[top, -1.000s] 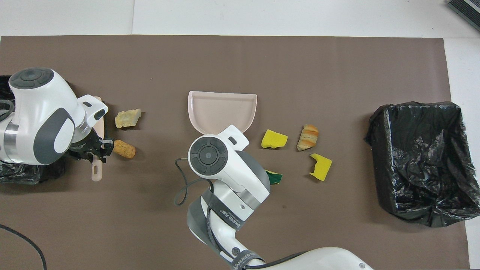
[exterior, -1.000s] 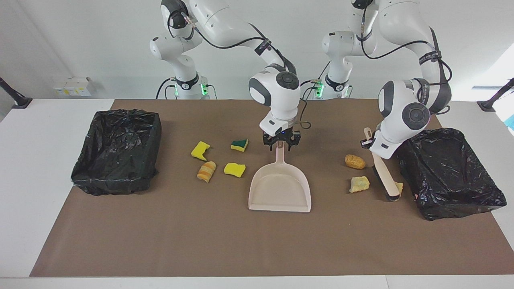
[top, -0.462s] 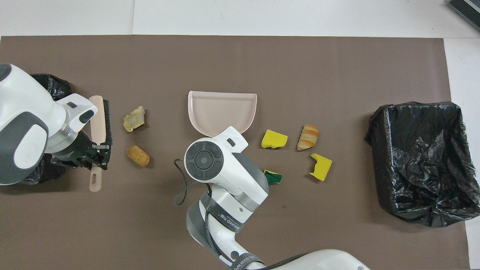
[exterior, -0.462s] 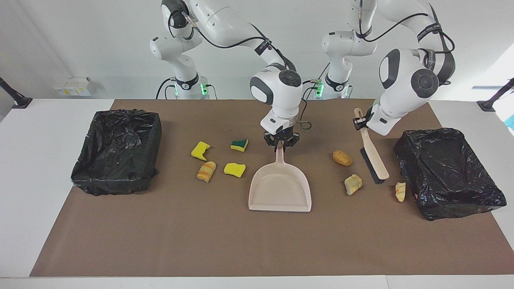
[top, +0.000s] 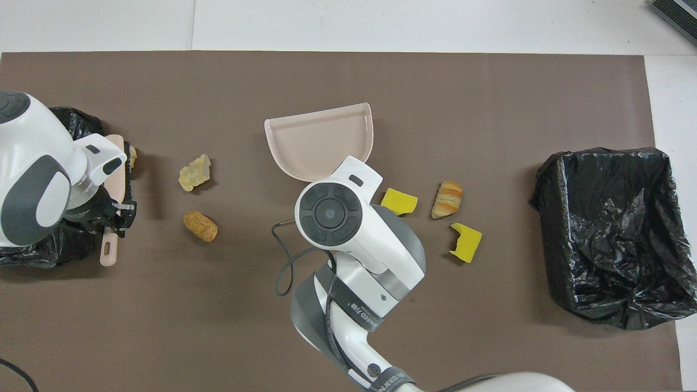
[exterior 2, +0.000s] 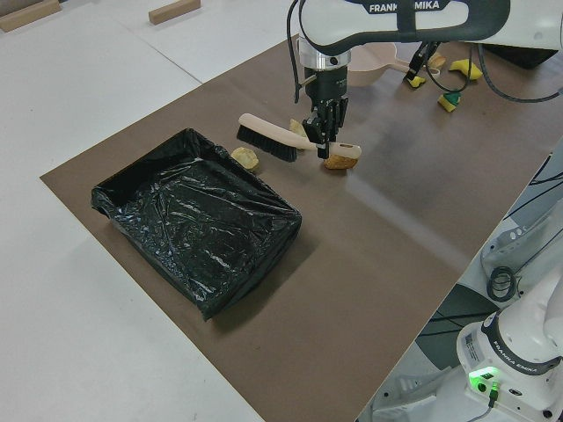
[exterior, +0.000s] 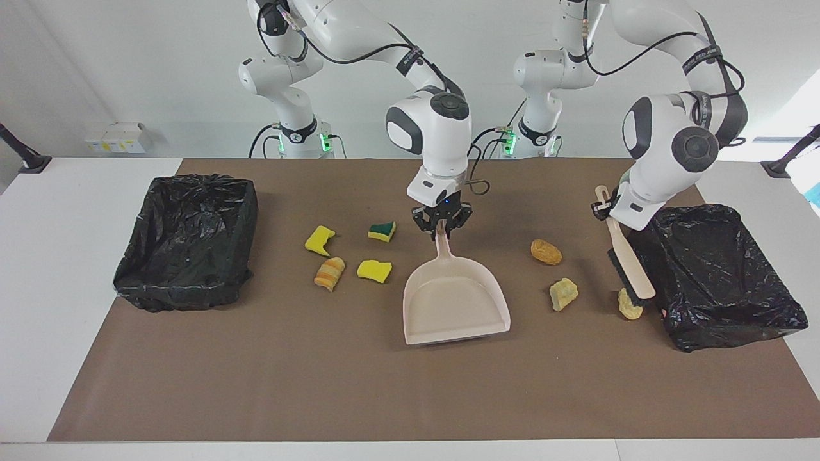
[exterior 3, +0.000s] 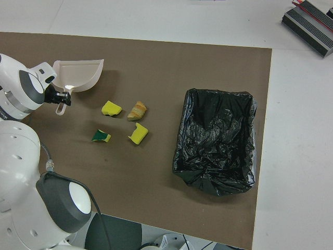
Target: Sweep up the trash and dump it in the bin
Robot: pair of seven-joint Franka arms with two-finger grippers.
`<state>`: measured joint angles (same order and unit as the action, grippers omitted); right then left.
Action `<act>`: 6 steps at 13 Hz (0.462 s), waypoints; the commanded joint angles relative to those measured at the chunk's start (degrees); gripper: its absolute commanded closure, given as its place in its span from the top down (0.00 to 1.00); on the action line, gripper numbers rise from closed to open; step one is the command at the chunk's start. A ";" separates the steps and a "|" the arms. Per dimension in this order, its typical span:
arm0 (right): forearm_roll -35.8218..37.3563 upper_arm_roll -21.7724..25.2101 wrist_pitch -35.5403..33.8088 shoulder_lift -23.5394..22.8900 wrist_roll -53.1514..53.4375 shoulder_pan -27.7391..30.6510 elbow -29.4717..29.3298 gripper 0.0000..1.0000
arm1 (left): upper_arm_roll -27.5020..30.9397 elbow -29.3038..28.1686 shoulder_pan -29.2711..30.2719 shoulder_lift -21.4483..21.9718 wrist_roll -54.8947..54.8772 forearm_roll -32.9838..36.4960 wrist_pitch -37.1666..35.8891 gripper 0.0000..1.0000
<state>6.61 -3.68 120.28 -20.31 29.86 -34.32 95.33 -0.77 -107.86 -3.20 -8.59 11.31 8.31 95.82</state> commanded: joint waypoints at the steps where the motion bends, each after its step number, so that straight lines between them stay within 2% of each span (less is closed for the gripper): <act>1: -1.94 -0.36 -3.72 2.73 -19.40 4.42 1.17 0.00 | -0.28 0.90 0.48 -1.26 0.56 3.81 1.55 0.00; 3: -2.04 -0.36 -6.88 3.08 -34.19 6.19 1.26 0.00 | -0.28 1.33 -0.04 -1.52 3.79 6.35 2.18 0.00; 6: -2.04 -0.36 -7.60 2.99 -58.34 9.01 1.52 0.00 | -0.46 2.57 -0.58 -2.57 9.78 10.23 4.63 0.00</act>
<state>5.53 -3.57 112.72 -18.25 -16.02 -26.38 95.78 -1.22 -106.62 -3.35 -10.35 18.13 16.42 99.19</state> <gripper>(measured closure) 0.687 0.740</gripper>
